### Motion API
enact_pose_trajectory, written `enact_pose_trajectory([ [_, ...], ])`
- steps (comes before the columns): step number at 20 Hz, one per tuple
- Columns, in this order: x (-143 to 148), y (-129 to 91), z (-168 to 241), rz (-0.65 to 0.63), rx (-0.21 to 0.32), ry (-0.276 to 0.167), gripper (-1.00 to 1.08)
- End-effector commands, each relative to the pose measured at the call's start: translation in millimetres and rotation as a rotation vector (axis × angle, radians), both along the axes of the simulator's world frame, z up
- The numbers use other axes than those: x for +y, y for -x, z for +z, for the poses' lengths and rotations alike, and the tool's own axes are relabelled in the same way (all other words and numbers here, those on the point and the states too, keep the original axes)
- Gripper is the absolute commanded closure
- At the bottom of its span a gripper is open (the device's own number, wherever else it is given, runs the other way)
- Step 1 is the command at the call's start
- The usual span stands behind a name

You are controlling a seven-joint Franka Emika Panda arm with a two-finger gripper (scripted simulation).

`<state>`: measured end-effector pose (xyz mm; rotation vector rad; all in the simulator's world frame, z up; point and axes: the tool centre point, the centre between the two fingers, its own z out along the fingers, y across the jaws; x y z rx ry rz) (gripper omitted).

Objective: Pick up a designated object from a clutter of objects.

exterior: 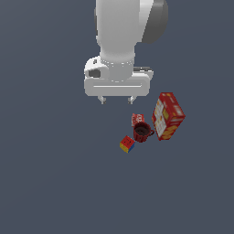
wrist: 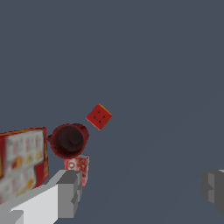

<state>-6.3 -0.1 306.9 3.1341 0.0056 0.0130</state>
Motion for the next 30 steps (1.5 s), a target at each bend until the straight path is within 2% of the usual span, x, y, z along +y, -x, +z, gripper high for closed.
enact_pose_trajectory([
  [1, 0, 0, 0, 0.0, 0.0, 0.0, -0.92],
  [9, -17, -3, 13, -0.036, -0.012, -0.022, -0.92],
  [16, -14, -3, 8, -0.037, -0.011, -0.02, -0.92],
  [23, 2, 0, -23, -0.048, -0.008, -0.011, -0.92],
  [30, 33, 14, -77, -0.064, -0.006, 0.002, -0.92],
])
